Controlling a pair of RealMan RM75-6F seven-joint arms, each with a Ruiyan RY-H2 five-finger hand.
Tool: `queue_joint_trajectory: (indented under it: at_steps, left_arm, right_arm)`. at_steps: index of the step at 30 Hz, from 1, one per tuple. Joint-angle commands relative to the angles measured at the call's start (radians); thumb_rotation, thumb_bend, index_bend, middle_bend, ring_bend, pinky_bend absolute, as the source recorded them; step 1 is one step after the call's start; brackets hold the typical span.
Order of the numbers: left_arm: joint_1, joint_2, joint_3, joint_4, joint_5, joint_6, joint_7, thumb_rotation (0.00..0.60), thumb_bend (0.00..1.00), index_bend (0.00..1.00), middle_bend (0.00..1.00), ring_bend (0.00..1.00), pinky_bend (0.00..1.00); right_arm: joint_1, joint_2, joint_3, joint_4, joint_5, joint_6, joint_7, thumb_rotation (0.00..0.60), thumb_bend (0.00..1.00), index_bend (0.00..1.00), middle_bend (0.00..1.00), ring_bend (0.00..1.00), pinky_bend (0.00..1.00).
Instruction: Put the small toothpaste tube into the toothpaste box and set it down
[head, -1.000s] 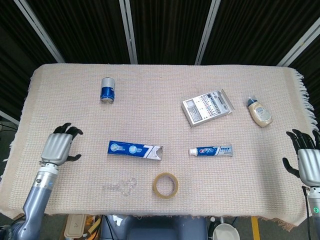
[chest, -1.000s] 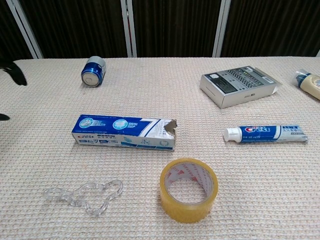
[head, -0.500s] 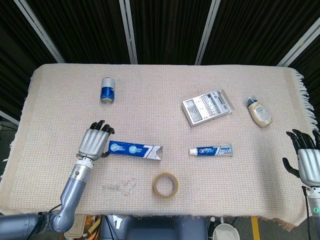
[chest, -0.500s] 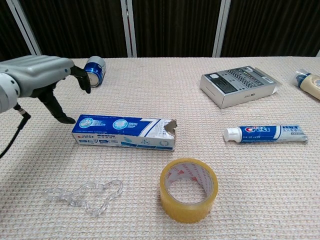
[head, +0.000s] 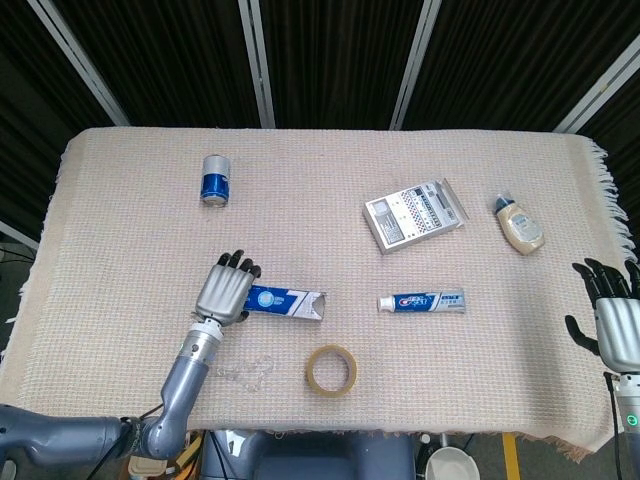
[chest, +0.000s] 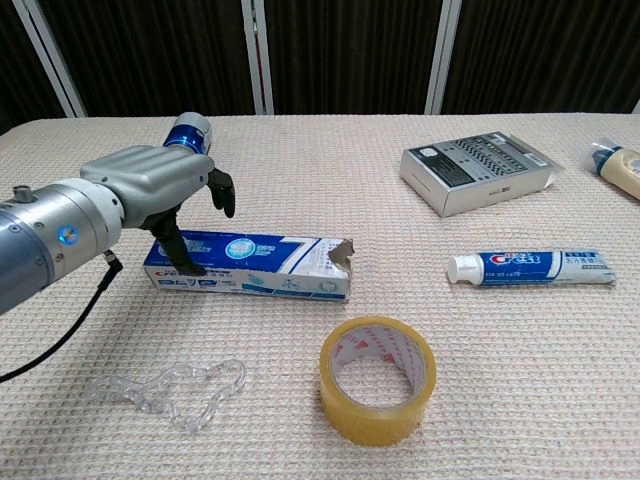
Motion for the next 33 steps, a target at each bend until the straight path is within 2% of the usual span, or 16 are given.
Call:
queue_joint_trajectory:
  at_steps: [1, 8, 9, 10, 13, 19, 24, 27, 33]
  left_arm:
    - [-0.012, -0.019, 0.005, 0.023, -0.001, 0.0, -0.002, 0.6, 0.15, 0.33, 0.28, 0.13, 0.19]
    - [-0.021, -0.043, 0.011, 0.067, -0.018, -0.003, -0.012, 0.6, 0.15, 0.33, 0.29, 0.14, 0.19]
    - [-0.022, -0.047, 0.013, 0.073, -0.02, -0.006, -0.016, 0.6, 0.15, 0.33, 0.29, 0.14, 0.19]
    - [-0.023, -0.05, 0.016, 0.079, -0.02, -0.009, -0.02, 0.6, 0.15, 0.33, 0.29, 0.14, 0.19]
    - [-0.025, -0.063, 0.024, 0.101, -0.013, -0.014, -0.035, 0.6, 0.15, 0.33, 0.3, 0.15, 0.19]
    - [-0.028, -0.079, 0.026, 0.126, -0.001, -0.015, -0.059, 0.6, 0.15, 0.39, 0.33, 0.16, 0.19]
    - [-0.025, -0.082, 0.023, 0.132, 0.009, -0.006, -0.077, 0.6, 0.15, 0.39, 0.35, 0.17, 0.19]
    - [-0.024, -0.078, 0.022, 0.127, 0.005, -0.001, -0.074, 0.6, 0.15, 0.39, 0.36, 0.17, 0.19]
    - [-0.023, -0.076, 0.025, 0.132, 0.004, 0.005, -0.068, 0.6, 0.17, 0.4, 0.35, 0.17, 0.19]
  right_arm:
    - [0.0, 0.0, 0.0, 0.0, 0.0, 0.0, 0.0, 0.6, 0.33, 0.18, 0.16, 0.17, 0.0]
    - [0.0, 0.0, 0.0, 0.0, 0.0, 0.0, 0.0, 0.6, 0.33, 0.18, 0.16, 0.17, 0.0]
    - [-0.008, 0.013, -0.035, -0.009, -0.013, -0.019, -0.073, 0.6, 0.33, 0.18, 0.16, 0.17, 0.0]
    - [-0.02, 0.032, -0.053, -0.062, -0.003, -0.017, -0.165, 0.6, 0.33, 0.18, 0.16, 0.17, 0.0]
    - [-0.023, 0.054, -0.043, -0.148, 0.059, -0.023, -0.254, 0.6, 0.33, 0.18, 0.17, 0.17, 0.0]
    - [-0.021, 0.066, -0.04, -0.166, 0.085, -0.032, -0.273, 0.6, 0.33, 0.18, 0.18, 0.17, 0.0]
    - [-0.02, 0.073, -0.038, -0.172, 0.084, -0.028, -0.272, 0.6, 0.33, 0.18, 0.18, 0.17, 0.0]
    - [0.004, 0.075, -0.018, -0.186, 0.11, -0.049, -0.29, 0.6, 0.33, 0.18, 0.18, 0.17, 0.0]
    - [0.001, 0.077, -0.023, -0.193, 0.119, -0.046, -0.302, 0.6, 0.33, 0.18, 0.18, 0.17, 0.0]
